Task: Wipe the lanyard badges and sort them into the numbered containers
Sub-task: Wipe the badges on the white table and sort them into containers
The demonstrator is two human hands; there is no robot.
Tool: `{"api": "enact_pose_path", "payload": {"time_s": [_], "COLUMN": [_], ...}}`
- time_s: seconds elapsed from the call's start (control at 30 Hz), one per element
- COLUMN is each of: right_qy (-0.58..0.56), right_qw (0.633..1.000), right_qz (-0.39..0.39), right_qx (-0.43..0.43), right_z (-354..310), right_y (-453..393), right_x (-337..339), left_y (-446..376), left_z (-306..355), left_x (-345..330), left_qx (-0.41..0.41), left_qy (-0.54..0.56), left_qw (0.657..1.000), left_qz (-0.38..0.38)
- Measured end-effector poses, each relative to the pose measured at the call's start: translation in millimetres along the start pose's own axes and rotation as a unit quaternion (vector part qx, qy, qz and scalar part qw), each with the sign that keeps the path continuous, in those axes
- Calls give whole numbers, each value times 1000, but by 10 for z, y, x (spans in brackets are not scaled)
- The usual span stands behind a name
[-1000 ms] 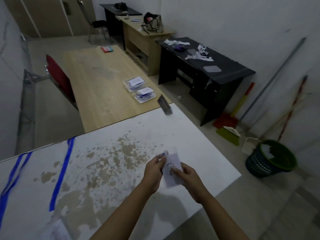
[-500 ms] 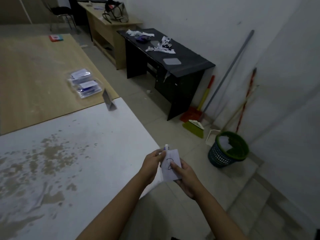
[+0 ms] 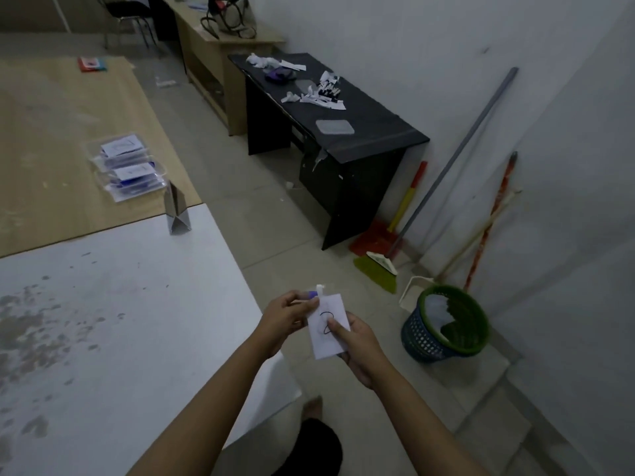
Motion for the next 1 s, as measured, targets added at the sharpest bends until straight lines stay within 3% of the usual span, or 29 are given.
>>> {"api": "enact_pose_path", "payload": {"time_s": [0.47,1.0], "right_qy": [106,176], "right_qw": [982,888], "right_qz": [-136,-400], "right_qx": [-73,-143], "right_z": [-960,-1839], "right_y": [-1953,-4141], "right_x": [495,-337], "left_y": [-1383,-1801], "left_z": [701,1710], "left_x": [710,2024], "left_qx": [-26,-30], "left_qy": [66,-27], "left_qw": [997,952], "left_qz": [44,304]}}
Point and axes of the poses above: each hand's wrist, its own y-axis away from the middle knuckle, its own x-axis out of the back of the hand, z = x × y, the point moved 6 cm from there along -y, towards the middle knuckle, and after that the axes turned 11 degrees about -z, right-handed, at the moved point
